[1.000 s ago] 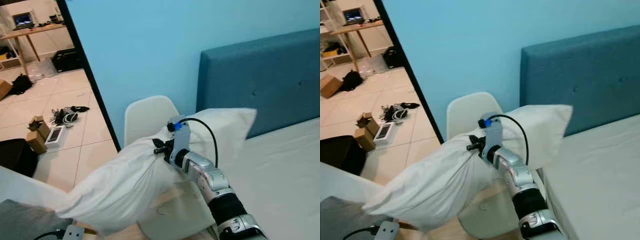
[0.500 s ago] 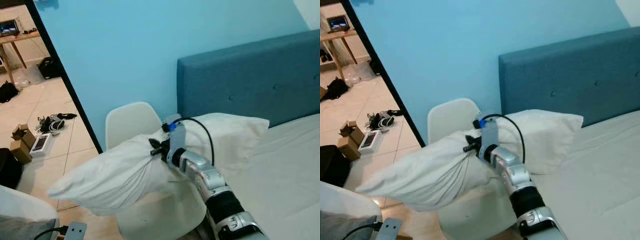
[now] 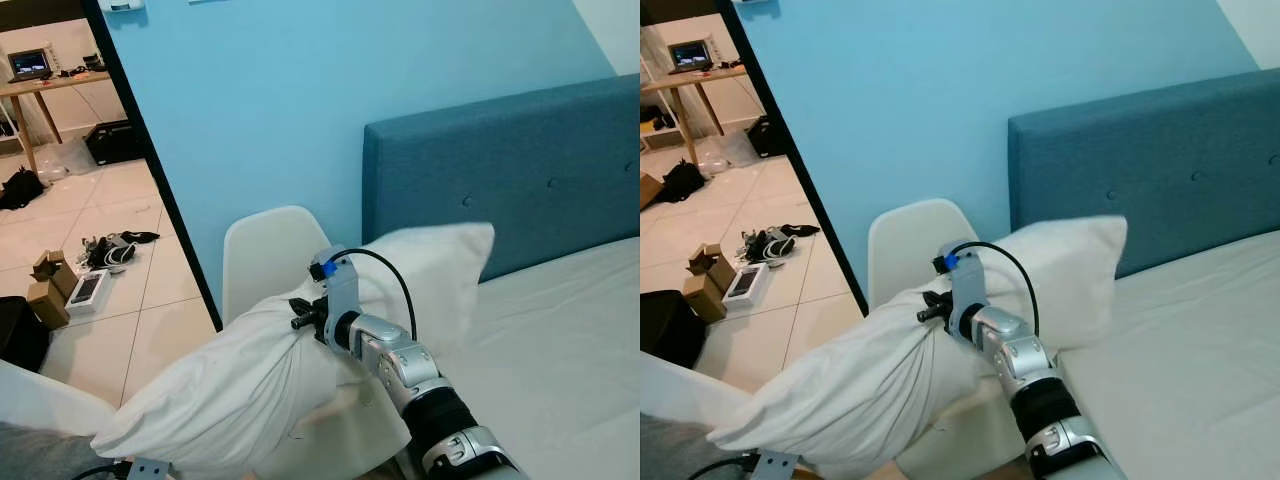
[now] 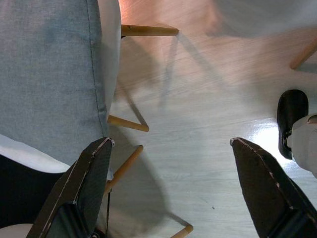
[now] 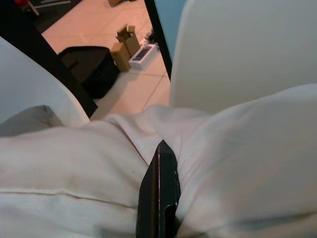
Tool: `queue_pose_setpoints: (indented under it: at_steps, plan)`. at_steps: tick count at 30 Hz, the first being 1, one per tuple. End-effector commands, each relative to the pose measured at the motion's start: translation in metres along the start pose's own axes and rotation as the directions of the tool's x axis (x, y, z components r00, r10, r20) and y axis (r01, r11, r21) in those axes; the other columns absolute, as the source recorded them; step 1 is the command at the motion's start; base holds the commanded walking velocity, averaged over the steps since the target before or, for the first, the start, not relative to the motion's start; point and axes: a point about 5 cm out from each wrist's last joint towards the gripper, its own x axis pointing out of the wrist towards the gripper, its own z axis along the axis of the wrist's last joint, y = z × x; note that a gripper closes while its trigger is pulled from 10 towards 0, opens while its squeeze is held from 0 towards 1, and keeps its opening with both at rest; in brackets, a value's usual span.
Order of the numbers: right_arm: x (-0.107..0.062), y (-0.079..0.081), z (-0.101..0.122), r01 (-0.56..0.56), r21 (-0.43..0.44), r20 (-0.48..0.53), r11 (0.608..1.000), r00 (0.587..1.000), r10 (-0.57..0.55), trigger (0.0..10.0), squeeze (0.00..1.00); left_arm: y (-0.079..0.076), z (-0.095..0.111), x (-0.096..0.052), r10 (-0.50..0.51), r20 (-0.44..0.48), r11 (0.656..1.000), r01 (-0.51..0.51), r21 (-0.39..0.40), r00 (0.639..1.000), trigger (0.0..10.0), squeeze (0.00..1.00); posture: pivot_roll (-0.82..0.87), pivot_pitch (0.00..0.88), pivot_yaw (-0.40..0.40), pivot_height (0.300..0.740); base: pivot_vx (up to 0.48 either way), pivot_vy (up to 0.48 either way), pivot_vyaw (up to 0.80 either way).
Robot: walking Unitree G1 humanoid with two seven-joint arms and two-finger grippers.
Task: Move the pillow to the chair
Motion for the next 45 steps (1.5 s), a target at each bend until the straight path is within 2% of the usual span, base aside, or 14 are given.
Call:
queue_pose_setpoints:
  at_steps: [1,8,19,22,23,28,34,35,37,38,45]
  plan:
    - [0.003,0.002,0.010,0.012,-0.038,0.009,0.999,1.000,-0.011,10.0,0.00,0.004,-0.006,0.000,0.017,-0.023,1.000,-0.017,0.007,1.000,10.0,0.00,-0.14,0.047,0.078,0.670,0.000,0.000,0.00]
    - [0.002,-0.006,0.000,0.057,-0.035,-0.065,0.998,0.996,-0.059,10.0,0.00,0.005,-0.005,0.000,0.023,-0.019,1.000,-0.023,0.002,1.000,10.0,0.00,-0.14,0.047,0.076,0.635,0.000,0.000,0.00]
    - [0.003,-0.004,-0.008,0.046,-0.028,-0.123,0.999,0.991,-0.049,10.0,0.00,0.004,-0.004,0.000,0.023,-0.018,1.000,-0.023,0.001,1.000,10.0,0.00,-0.14,0.046,0.075,0.595,0.000,0.000,0.00]
    - [0.004,-0.005,-0.005,0.060,-0.032,-0.099,0.998,0.993,-0.063,10.0,0.00,0.004,-0.004,0.000,0.022,-0.019,1.000,-0.022,0.002,1.000,10.0,0.00,-0.14,0.046,0.074,0.590,0.000,0.000,0.00]
    - [0.004,-0.007,0.003,0.081,-0.043,-0.031,0.996,0.996,-0.082,10.0,0.00,0.003,-0.004,0.000,0.021,-0.019,1.000,-0.021,0.002,1.000,10.0,0.00,-0.14,0.046,0.073,0.590,0.000,0.000,0.00]
    - [0.006,-0.008,0.017,0.136,-0.071,0.061,0.988,0.989,-0.132,10.0,0.00,0.003,-0.004,0.000,0.021,-0.019,1.000,-0.021,0.000,1.000,10.0,0.00,-0.14,0.046,0.074,0.590,0.000,0.000,0.00]
    - [0.009,-0.011,0.025,0.208,-0.029,0.117,0.978,0.972,-0.204,10.0,0.00,0.002,-0.004,0.000,0.019,-0.020,1.000,-0.019,0.001,1.000,10.0,0.00,-0.14,0.046,0.069,0.590,0.000,0.000,0.00]
    - [0.010,-0.011,0.027,0.206,-0.018,0.125,0.978,0.971,-0.203,10.0,0.58,0.002,-0.005,-0.001,0.018,-0.020,1.000,-0.018,0.001,1.000,10.0,0.00,-0.13,0.045,0.067,0.590,0.000,0.000,0.00]
    - [0.010,-0.010,0.028,0.203,-0.012,0.130,0.979,0.971,-0.200,10.0,0.58,0.002,-0.005,-0.001,0.018,-0.021,1.000,-0.018,0.002,1.000,10.0,0.00,-0.13,0.045,0.067,0.590,0.000,0.000,0.00]
    - [0.011,-0.010,0.029,0.200,-0.008,0.138,0.980,0.971,-0.197,10.0,1.00,0.002,-0.005,-0.001,0.019,-0.021,1.000,-0.019,0.002,1.000,10.0,0.00,-0.13,0.043,0.066,0.590,0.000,0.000,0.00]
    - [0.010,-0.009,0.041,0.209,0.015,0.235,0.978,0.950,-0.207,10.0,1.00,0.002,-0.006,-0.001,0.021,-0.024,1.000,-0.021,0.003,0.999,10.0,0.00,-0.13,0.042,0.064,0.590,0.000,0.000,0.00]
